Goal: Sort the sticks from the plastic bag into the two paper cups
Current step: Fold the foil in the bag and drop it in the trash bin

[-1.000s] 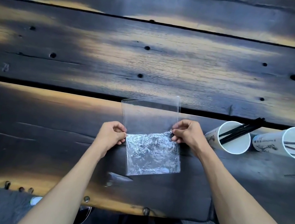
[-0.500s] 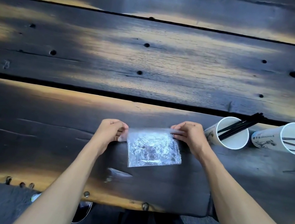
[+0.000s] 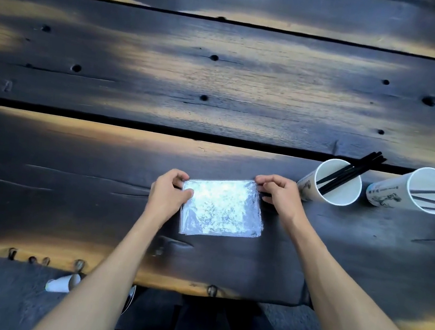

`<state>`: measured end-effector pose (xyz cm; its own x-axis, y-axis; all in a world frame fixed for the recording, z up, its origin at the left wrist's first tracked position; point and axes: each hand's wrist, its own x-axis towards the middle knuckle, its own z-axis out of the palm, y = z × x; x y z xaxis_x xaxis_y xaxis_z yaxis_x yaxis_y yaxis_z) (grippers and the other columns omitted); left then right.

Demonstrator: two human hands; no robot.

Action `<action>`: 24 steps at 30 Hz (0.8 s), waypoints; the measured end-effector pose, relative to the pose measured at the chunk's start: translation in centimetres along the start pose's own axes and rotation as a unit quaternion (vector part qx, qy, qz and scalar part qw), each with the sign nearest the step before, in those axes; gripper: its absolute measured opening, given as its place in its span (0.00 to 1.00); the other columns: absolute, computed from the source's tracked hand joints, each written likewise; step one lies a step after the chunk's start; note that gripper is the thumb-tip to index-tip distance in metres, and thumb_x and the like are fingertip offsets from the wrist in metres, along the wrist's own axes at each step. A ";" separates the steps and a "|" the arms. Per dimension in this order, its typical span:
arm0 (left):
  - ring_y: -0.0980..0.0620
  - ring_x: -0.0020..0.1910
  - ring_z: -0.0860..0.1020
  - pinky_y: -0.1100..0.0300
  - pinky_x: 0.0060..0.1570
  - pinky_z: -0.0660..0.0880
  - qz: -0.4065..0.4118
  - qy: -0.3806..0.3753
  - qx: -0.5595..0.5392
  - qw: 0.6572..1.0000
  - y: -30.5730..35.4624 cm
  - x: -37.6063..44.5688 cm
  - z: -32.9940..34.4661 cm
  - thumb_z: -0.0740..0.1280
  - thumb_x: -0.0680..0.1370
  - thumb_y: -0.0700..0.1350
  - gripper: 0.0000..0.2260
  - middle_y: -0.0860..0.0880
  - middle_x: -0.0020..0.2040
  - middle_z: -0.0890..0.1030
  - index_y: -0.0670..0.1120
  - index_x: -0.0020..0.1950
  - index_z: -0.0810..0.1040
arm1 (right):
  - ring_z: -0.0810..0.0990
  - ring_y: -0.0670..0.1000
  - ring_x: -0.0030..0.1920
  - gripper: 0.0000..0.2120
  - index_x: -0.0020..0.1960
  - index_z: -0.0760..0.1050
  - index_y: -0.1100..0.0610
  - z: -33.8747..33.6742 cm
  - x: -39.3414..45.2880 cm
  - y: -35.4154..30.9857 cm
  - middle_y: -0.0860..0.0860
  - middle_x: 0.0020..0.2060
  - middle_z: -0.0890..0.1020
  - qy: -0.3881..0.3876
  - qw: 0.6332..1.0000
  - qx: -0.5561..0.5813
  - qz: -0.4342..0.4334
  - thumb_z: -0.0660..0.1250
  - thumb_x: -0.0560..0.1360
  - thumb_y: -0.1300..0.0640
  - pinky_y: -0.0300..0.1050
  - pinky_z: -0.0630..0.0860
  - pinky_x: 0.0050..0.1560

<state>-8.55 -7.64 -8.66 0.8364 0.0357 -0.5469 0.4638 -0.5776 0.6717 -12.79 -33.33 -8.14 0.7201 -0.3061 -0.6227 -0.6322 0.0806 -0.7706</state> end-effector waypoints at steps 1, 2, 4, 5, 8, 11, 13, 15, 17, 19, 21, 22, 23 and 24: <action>0.42 0.42 0.82 0.51 0.46 0.79 -0.002 0.007 0.003 1.000 0.1 -0.2 0.1 0.75 0.72 0.41 0.10 0.49 0.39 0.79 0.50 0.51 0.80 | 0.78 0.49 0.46 0.12 0.50 0.82 0.62 0.0 -0.1 0.0 0.52 0.47 0.84 0.004 1.000 0.010 0.003 0.61 0.74 0.68 0.43 0.73 0.48; 0.44 0.42 0.82 0.54 0.44 0.78 -0.004 0.014 0.004 1.000 0.0 -0.3 0.3 0.74 0.72 0.41 0.10 0.49 0.39 0.79 0.49 0.52 0.80 | 0.78 0.49 0.46 0.12 0.51 0.82 0.62 0.1 -0.2 0.0 0.52 0.47 0.83 0.006 1.000 0.020 0.007 0.61 0.74 0.68 0.43 0.74 0.47; 0.45 0.42 0.81 0.59 0.40 0.75 -0.014 0.027 -0.004 1.000 0.0 -0.5 0.5 0.74 0.73 0.40 0.09 0.48 0.38 0.79 0.49 0.52 0.79 | 0.78 0.50 0.46 0.13 0.52 0.80 0.60 0.3 -0.4 0.2 0.51 0.45 0.81 0.006 1.000 0.025 0.012 0.60 0.74 0.68 0.45 0.75 0.47; 0.44 0.42 0.82 0.59 0.39 0.75 -0.021 0.034 -0.013 0.999 0.0 -0.6 0.6 0.73 0.74 0.40 0.09 0.48 0.38 0.79 0.49 0.52 0.79 | 0.79 0.51 0.45 0.13 0.53 0.80 0.59 0.3 -0.5 0.3 0.51 0.45 0.81 0.005 1.000 0.021 0.012 0.59 0.75 0.67 0.47 0.76 0.47; 0.44 0.43 0.83 0.57 0.41 0.76 -0.061 0.079 -0.049 0.994 -0.1 -0.8 1.1 0.72 0.73 0.40 0.07 0.45 0.40 0.83 0.48 0.49 0.80 | 0.80 0.54 0.44 0.13 0.54 0.77 0.56 0.5 -0.8 0.7 0.50 0.48 0.77 0.010 1.000 0.017 0.017 0.57 0.77 0.67 0.50 0.75 0.44; 0.45 0.45 0.83 0.55 0.45 0.79 -0.086 0.137 -0.077 0.984 0.0 -1.2 2.0 0.72 0.73 0.39 0.04 0.48 0.38 0.84 0.46 0.45 0.81 | 0.77 0.54 0.41 0.12 0.55 0.75 0.57 0.6 -1.2 1.0 0.51 0.47 0.75 0.016 1.000 0.008 0.015 0.57 0.77 0.68 0.49 0.74 0.42; 0.45 0.47 0.82 0.52 0.49 0.80 -0.094 0.161 -0.086 0.979 0.1 -1.4 2.6 0.72 0.72 0.40 0.03 0.51 0.36 0.84 0.47 0.43 0.81 | 0.77 0.54 0.39 0.12 0.56 0.74 0.58 0.6 -1.4 1.3 0.51 0.45 0.76 0.026 1.000 -0.012 0.007 0.57 0.77 0.67 0.49 0.74 0.42; 0.46 0.47 0.82 0.52 0.49 0.79 -0.102 0.179 -0.099 0.974 0.3 -1.7 3.1 0.72 0.72 0.39 0.03 0.51 0.35 0.84 0.46 0.43 0.81 | 0.77 0.53 0.37 0.11 0.55 0.74 0.58 0.5 -1.4 1.8 0.53 0.44 0.77 0.045 0.998 -0.036 0.006 0.58 0.76 0.66 0.50 0.75 0.39; 0.47 0.45 0.82 0.52 0.47 0.80 -0.114 0.192 -0.119 0.967 0.6 -1.9 3.3 0.72 0.72 0.39 0.02 0.52 0.36 0.83 0.45 0.43 0.81 | 0.78 0.53 0.34 0.11 0.55 0.74 0.58 0.3 -1.4 2.3 0.55 0.43 0.78 0.052 0.996 -0.064 0.017 0.60 0.74 0.66 0.51 0.78 0.40; 0.48 0.44 0.82 0.54 0.46 0.80 -0.121 0.196 -0.136 0.963 0.8 -2.1 3.3 0.72 0.72 0.40 0.02 0.53 0.36 0.82 0.46 0.44 0.81 | 0.80 0.53 0.36 0.12 0.54 0.74 0.57 0.1 -1.6 2.8 0.52 0.40 0.78 0.055 0.992 -0.114 0.014 0.65 0.71 0.65 0.53 0.81 0.44; 0.48 0.44 0.82 0.56 0.42 0.79 -0.110 0.183 -0.138 0.967 0.7 -2.3 3.1 0.71 0.73 0.42 0.02 0.51 0.37 0.83 0.46 0.44 0.80 | 0.80 0.54 0.41 0.14 0.52 0.75 0.54 0.1 -1.7 3.2 0.47 0.38 0.78 0.066 0.980 -0.189 -0.003 0.68 0.68 0.66 0.52 0.80 0.49; 0.48 0.43 0.81 0.57 0.40 0.77 -0.100 0.173 -0.132 0.971 0.5 -2.4 2.9 0.70 0.74 0.43 0.01 0.50 0.38 0.84 0.47 0.45 0.80 | 0.80 0.54 0.43 0.15 0.52 0.76 0.54 0.2 -1.7 3.3 0.46 0.37 0.77 0.074 0.975 -0.211 -0.013 0.68 0.68 0.67 0.50 0.79 0.50; 0.48 0.43 0.81 0.58 0.39 0.75 -0.085 0.160 -0.122 0.976 0.4 -2.5 2.7 0.68 0.75 0.43 0.01 0.50 0.39 0.84 0.47 0.45 0.79 | 0.79 0.53 0.43 0.15 0.52 0.77 0.55 0.3 -1.7 3.2 0.46 0.37 0.77 0.082 0.972 -0.217 -0.020 0.67 0.68 0.68 0.49 0.78 0.50; 0.48 0.42 0.80 0.59 0.38 0.74 -0.069 0.146 -0.108 0.981 0.2 -2.6 2.4 0.66 0.76 0.41 0.03 0.50 0.39 0.83 0.48 0.46 0.79 | 0.78 0.53 0.43 0.15 0.52 0.77 0.56 0.3 -1.6 3.2 0.46 0.38 0.77 0.089 0.972 -0.217 -0.029 0.66 0.68 0.69 0.48 0.77 0.49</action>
<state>-11.35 -9.80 -8.28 0.7943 0.3519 -0.4952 0.6036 -0.3650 0.7088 -15.90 -32.24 -9.68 0.7213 -0.4600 -0.5177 -0.6812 -0.3367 -0.6501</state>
